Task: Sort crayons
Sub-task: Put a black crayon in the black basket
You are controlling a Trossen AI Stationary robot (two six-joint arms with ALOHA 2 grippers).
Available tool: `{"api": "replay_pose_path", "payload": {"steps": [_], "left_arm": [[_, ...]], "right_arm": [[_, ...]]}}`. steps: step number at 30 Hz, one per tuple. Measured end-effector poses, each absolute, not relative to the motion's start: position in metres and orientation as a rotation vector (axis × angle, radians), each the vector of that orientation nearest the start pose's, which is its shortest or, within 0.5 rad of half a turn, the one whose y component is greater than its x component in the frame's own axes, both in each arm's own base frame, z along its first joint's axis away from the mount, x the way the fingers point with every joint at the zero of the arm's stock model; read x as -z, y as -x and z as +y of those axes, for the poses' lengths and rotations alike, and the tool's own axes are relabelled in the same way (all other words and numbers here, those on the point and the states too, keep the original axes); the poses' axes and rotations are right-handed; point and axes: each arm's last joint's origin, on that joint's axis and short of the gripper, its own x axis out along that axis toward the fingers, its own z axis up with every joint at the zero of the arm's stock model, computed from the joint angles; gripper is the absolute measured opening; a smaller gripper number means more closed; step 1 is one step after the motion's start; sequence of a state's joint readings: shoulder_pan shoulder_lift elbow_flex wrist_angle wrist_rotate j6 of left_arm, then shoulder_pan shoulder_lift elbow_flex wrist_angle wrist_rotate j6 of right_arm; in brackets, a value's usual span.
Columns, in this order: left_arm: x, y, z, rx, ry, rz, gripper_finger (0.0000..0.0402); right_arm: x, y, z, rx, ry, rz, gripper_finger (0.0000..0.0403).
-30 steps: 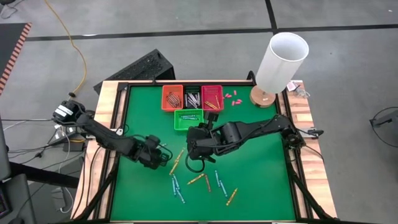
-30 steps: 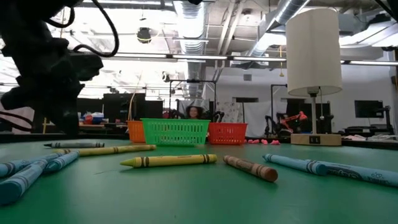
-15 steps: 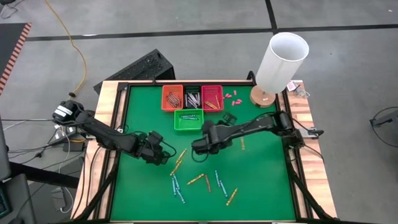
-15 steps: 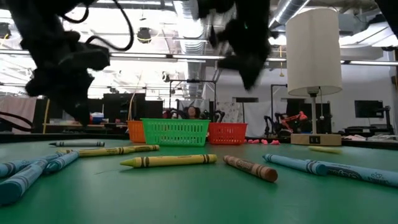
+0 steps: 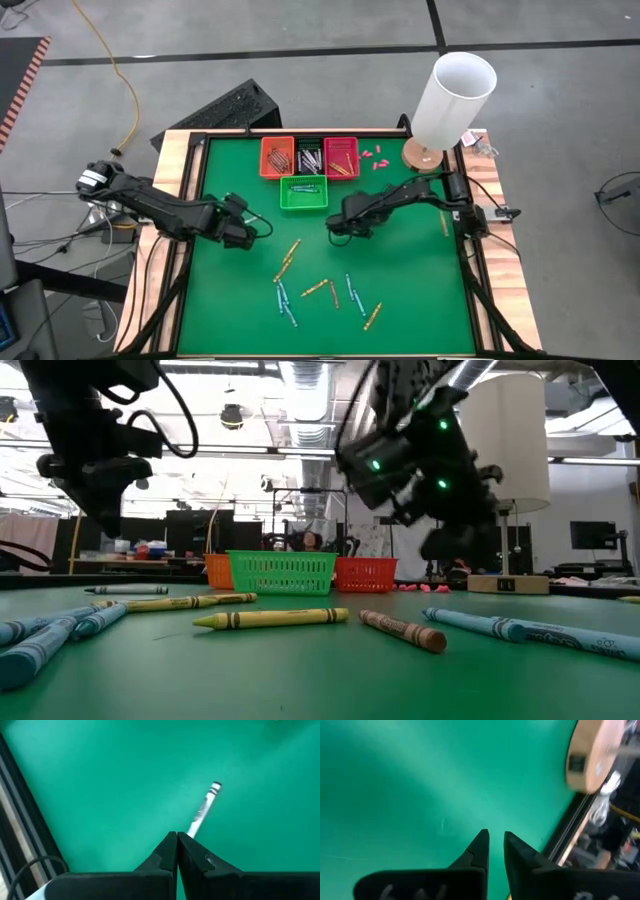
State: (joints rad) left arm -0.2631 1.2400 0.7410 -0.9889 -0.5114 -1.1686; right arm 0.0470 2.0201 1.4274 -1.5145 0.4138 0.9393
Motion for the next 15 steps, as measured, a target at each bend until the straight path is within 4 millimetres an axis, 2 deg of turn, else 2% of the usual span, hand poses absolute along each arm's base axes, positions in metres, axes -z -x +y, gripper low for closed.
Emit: {"api": "replay_pose_path", "payload": {"steps": [8, 12, 15], "left_arm": [[-0.18, -0.185, -0.033, -0.848, 0.43, 1.074, 0.0], [-0.17, -0.181, -0.03, -0.841, 0.452, 1.102, 0.0], [-0.167, -0.18, -0.029, -0.846, 0.46, 1.109, 0.0]], "right_arm": [[-0.143, -0.291, 0.003, 1.219, -0.126, 1.86, 0.0005], [-0.141, -0.275, 0.004, 1.238, -0.154, 1.874, 0.0002], [-0.149, -0.264, 0.004, 1.235, -0.215, 1.832, 0.0001]]}}
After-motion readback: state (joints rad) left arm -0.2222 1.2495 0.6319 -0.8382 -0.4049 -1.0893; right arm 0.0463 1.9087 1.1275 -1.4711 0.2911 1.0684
